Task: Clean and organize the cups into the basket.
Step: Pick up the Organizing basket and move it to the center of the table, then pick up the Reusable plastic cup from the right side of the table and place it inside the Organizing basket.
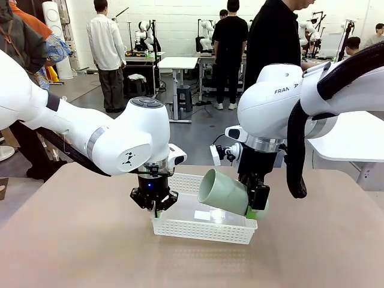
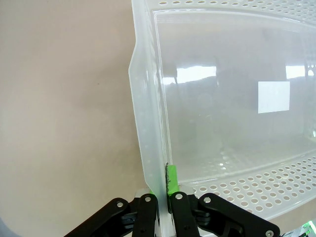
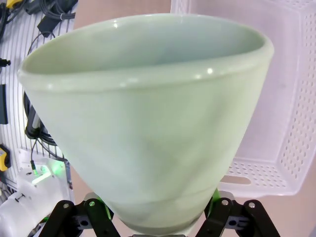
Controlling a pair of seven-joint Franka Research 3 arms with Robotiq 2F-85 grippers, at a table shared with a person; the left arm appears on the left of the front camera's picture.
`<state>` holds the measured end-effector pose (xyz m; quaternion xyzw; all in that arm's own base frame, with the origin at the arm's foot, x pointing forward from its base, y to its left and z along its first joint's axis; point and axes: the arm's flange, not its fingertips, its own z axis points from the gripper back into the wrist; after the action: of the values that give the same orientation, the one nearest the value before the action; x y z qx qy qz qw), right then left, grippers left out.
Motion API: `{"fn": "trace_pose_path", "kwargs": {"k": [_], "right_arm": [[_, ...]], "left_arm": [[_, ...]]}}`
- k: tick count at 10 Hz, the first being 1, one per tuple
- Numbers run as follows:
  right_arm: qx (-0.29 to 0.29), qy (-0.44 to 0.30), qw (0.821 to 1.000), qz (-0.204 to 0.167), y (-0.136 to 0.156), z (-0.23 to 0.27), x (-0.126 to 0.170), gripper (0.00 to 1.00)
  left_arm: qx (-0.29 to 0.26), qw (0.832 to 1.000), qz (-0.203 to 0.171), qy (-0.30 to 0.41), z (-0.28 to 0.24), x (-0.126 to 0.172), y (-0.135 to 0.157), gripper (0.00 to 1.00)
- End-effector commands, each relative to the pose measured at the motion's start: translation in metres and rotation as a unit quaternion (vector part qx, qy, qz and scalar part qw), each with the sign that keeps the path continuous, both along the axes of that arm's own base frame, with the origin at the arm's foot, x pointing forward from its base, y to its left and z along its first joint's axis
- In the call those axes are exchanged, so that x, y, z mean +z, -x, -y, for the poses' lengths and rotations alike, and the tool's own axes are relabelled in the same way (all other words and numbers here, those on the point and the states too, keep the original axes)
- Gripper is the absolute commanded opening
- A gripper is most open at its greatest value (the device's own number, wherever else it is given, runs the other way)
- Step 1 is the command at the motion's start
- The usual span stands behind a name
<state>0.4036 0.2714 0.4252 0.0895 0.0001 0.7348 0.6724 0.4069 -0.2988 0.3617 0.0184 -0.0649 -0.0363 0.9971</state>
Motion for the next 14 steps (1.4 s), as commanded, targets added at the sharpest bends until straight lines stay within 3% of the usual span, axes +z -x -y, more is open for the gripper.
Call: {"fn": "trace_pose_path", "kwargs": {"k": [1,5,11,14], "right_arm": [[-0.061,0.029,0.997,0.023,-0.002,-0.009,-0.008,0.79],[-0.121,0.071,0.99,0.008,-0.016,-0.039,-0.038,0.79],[-0.066,0.039,0.997,0.025,-0.038,-0.028,-0.06,0.79],[-0.047,0.04,0.998,0.016,-0.049,-0.03,-0.077,0.79]], "left_arm": [[-0.002,1.0,0.004,-0.001,0.0,0.001,0.001,0.0],[-0.002,1.0,0.004,-0.001,0.0,0.001,0.001,0.0],[-0.002,1.0,0.004,-0.001,0.0,0.001,0.001,0.0],[-0.002,1.0,0.004,-0.001,0.0,0.001,0.001,0.0]]}}
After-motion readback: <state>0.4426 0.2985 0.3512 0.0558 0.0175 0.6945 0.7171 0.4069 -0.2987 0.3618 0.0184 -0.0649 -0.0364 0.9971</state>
